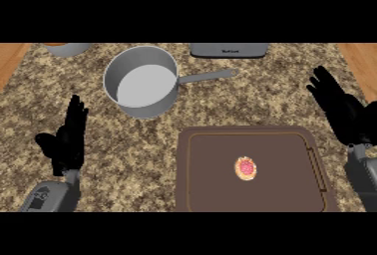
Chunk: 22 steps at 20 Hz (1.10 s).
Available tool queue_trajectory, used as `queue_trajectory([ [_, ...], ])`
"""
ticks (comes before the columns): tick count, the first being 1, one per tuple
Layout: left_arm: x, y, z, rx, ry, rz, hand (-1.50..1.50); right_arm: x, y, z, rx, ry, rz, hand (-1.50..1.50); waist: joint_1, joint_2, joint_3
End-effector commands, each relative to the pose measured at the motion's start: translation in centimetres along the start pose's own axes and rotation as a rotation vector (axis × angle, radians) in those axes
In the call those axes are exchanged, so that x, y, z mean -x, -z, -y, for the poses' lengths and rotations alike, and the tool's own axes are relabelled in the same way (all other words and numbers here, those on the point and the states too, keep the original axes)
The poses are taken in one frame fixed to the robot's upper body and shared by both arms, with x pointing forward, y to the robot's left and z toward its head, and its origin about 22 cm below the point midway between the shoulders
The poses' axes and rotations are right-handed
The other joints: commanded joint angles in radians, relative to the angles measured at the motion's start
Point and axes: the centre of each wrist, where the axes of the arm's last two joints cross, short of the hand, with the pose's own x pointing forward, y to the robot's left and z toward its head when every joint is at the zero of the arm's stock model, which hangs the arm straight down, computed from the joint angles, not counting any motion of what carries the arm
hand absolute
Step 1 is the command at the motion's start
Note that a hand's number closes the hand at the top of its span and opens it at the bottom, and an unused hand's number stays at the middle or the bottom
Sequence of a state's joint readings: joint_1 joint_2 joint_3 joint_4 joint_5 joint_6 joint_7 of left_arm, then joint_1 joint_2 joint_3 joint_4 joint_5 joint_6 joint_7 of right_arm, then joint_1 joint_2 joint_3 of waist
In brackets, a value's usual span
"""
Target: Pick the cupcake from the tray and place it in the pot
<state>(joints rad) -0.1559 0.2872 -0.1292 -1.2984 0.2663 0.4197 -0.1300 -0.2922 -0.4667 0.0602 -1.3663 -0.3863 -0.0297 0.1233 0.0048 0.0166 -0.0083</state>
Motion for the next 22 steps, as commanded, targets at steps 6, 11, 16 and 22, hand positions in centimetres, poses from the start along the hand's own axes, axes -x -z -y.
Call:
queue_trajectory([
  [6, 0.3, -0.6, -8.0, -0.01, 0.336, -0.067, 0.0, 7.7, -8.1, 0.8, 0.456, -0.04, -0.338, 1.5, -0.066, -0.037, 0.008],
  [11, 0.9, -1.5, -8.5, 0.026, 0.3, -0.123, 0.0, 6.0, -10.0, 2.9, 0.563, -0.698, 0.013, -1.5, -0.074, -0.048, 0.002],
  [16, -0.4, -2.2, -8.1, 0.067, 0.302, -0.125, 0.0, 6.7, -16.1, -4.8, 0.633, -0.596, 0.075, -1.5, -0.05, -0.035, 0.005],
  [22, -2.6, -2.6, -8.1, 0.124, 0.308, -0.113, 0.0, 3.4, -17.6, -6.7, 0.499, -0.73, -0.117, -1.5, 0.005, -0.02, 0.004],
])
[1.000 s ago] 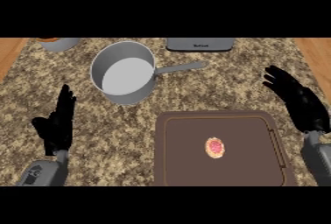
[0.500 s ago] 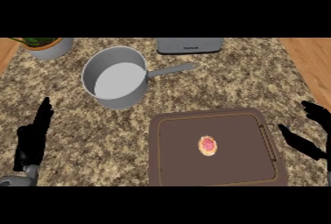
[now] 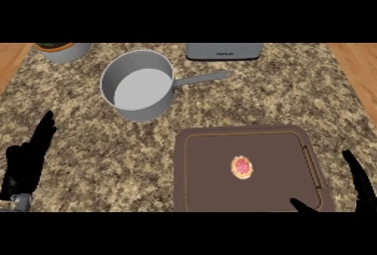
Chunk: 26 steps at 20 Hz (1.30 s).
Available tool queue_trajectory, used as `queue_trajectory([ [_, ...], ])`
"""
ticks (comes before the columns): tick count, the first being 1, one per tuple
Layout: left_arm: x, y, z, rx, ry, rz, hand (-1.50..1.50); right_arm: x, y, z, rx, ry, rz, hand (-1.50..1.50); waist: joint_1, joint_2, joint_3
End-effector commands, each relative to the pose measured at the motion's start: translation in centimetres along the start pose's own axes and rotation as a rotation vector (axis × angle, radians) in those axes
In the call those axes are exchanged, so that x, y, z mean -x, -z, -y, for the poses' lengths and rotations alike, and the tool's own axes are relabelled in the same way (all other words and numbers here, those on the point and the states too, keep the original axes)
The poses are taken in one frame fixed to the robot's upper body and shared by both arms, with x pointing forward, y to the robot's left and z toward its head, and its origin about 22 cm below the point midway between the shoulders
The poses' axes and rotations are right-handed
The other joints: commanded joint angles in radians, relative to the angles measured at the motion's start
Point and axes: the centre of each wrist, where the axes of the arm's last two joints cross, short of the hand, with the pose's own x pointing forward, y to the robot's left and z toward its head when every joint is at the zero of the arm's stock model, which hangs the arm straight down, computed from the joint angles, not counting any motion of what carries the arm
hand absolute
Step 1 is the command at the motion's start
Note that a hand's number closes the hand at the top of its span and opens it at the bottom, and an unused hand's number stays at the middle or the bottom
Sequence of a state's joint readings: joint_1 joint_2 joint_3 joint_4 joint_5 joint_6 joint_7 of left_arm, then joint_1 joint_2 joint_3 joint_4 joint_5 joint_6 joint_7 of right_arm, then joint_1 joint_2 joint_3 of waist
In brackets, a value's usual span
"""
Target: Pick the cupcake from the tray and place it in the pot
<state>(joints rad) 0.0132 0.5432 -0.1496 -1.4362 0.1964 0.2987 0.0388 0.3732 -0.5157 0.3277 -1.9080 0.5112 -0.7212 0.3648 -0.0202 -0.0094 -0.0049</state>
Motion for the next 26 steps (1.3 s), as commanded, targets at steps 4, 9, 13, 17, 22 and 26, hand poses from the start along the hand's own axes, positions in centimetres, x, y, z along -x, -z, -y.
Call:
queue_trajectory([
  [4, -0.5, -1.0, 0.6, 0.021, 0.011, 0.03, 0.0, -6.6, -1.1, 1.6, -0.145, -0.124, -0.095, -1.5, 0.034, 0.009, 0.0],
  [9, -0.6, -0.5, -0.1, 0.037, 0.016, 0.024, 0.0, -9.3, 0.7, 1.7, -0.359, -0.315, -0.205, -1.5, 0.063, 0.015, -0.001],
  [13, -1.7, 0.5, -1.1, 0.052, 0.025, 0.027, 0.0, -11.4, 1.9, 0.3, -0.534, -0.377, -0.293, -1.5, 0.065, 0.018, 0.001],
  [17, -2.8, 0.7, 1.1, 0.04, 0.014, 0.042, 0.0, -14.1, 3.7, -1.5, -0.633, -0.403, -0.34, -1.5, 0.058, 0.016, 0.002],
  [22, -2.2, 0.3, 1.6, 0.048, 0.0, 0.036, 0.0, -14.8, 5.7, -3.4, -0.708, -0.425, -0.373, -1.5, 0.041, 0.013, 0.003],
  [26, -1.5, 0.1, 0.2, 0.045, 0.001, 0.024, 0.0, -15.0, 6.4, -5.9, -0.716, -0.47, -0.409, -1.5, 0.045, 0.013, 0.003],
])
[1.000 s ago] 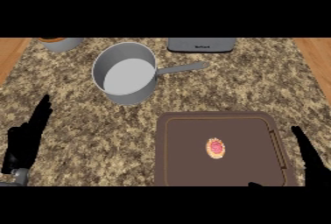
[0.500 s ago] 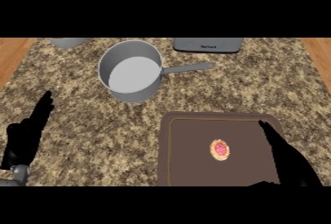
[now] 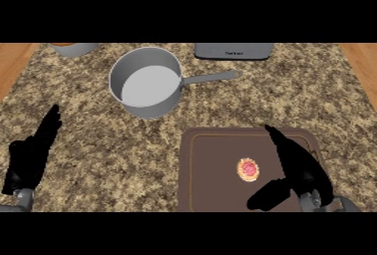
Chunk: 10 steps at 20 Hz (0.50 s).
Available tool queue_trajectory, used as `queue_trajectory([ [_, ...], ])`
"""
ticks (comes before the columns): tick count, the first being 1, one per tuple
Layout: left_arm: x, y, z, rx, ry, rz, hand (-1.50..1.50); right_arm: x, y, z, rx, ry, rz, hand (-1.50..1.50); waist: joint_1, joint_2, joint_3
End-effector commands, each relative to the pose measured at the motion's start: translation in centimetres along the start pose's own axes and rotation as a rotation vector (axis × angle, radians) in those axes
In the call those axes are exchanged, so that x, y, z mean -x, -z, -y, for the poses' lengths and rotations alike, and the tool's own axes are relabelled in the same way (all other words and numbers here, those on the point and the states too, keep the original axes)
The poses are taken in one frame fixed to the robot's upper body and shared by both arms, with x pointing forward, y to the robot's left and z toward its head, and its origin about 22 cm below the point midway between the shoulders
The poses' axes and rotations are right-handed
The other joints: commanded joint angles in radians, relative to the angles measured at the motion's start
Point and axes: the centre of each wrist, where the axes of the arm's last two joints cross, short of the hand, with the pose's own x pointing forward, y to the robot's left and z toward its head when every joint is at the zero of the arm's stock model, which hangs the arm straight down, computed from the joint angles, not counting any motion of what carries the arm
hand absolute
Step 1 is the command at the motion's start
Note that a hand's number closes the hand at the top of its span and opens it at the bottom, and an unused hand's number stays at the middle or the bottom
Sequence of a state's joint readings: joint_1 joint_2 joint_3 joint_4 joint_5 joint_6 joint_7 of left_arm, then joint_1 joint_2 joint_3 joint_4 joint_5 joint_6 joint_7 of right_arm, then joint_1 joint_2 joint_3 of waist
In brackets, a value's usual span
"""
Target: Pick the cupcake from the tray and place it in the pot
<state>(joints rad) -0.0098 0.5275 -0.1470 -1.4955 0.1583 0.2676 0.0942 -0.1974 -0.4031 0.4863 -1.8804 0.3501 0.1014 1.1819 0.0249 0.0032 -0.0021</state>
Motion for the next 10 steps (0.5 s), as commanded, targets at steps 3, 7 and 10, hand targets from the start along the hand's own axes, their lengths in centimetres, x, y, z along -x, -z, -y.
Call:
queue_trajectory([
  [3, -0.2, 0.4, -0.1, -0.009, -0.001, -0.008, 0.0, -3.7, 2.4, -1.4, -0.037, -0.11, -0.207, -1.5, -0.003, 0.001, 0.0],
  [7, 0.7, -0.6, -0.1, -0.005, 0.007, 0.003, 0.0, -4.4, 2.6, -3.0, -0.061, -0.132, -0.209, -1.5, -0.008, -0.003, 0.001],
  [10, 0.6, -0.6, -0.2, -0.024, -0.011, -0.016, 0.0, -4.6, 4.0, -0.4, -0.075, -0.121, -0.227, -1.5, -0.012, -0.003, 0.001],
])
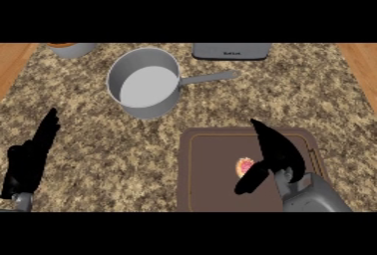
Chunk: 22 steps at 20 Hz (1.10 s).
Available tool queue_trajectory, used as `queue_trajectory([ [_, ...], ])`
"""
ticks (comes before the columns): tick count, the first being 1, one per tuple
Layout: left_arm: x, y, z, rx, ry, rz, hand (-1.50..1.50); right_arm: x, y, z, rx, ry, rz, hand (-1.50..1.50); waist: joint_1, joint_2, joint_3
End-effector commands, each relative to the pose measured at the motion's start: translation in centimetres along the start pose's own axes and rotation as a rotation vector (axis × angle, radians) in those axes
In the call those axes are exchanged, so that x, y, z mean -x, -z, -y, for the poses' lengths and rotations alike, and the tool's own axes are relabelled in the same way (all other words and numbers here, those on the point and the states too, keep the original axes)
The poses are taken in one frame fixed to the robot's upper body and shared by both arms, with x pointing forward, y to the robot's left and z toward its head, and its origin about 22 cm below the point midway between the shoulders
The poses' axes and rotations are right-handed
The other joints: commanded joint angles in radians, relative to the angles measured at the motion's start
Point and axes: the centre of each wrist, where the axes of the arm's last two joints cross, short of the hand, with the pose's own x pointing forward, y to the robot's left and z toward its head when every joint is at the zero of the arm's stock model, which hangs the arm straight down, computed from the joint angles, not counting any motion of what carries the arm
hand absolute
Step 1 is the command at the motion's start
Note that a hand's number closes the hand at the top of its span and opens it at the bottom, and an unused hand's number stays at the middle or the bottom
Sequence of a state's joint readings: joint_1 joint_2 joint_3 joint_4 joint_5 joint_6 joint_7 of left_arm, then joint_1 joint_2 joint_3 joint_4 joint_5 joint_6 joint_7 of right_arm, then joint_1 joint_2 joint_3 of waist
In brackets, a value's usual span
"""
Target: Pick the cupcake from the tray and place it in the pot
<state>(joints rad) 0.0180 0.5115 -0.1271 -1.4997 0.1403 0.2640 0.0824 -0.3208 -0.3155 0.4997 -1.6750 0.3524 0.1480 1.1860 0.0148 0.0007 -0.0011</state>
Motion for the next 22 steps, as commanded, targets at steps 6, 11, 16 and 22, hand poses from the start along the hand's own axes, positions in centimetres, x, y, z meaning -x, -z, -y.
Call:
queue_trajectory([
  [6, -0.2, 0.0, -1.3, 0.011, -0.013, -0.014, 0.0, -1.3, 2.2, -1.2, -0.051, -0.082, -0.224, -1.5, -0.007, -0.001, 0.001],
  [11, 0.2, -0.3, -0.9, -0.011, 0.007, -0.019, 0.0, -1.2, 2.8, -3.1, -0.065, -0.084, -0.245, -1.5, -0.008, -0.002, 0.001],
  [16, -0.5, 0.0, 1.5, 0.001, 0.009, 0.001, 0.0, -2.1, 4.0, -3.3, -0.073, -0.083, -0.237, -1.5, -0.01, 0.0, 0.001],
  [22, -0.3, 0.0, -1.2, 0.003, -0.018, 0.0, 0.0, -0.9, 4.7, -3.3, -0.113, -0.14, -0.213, 1.5, -0.009, -0.001, 0.001],
])
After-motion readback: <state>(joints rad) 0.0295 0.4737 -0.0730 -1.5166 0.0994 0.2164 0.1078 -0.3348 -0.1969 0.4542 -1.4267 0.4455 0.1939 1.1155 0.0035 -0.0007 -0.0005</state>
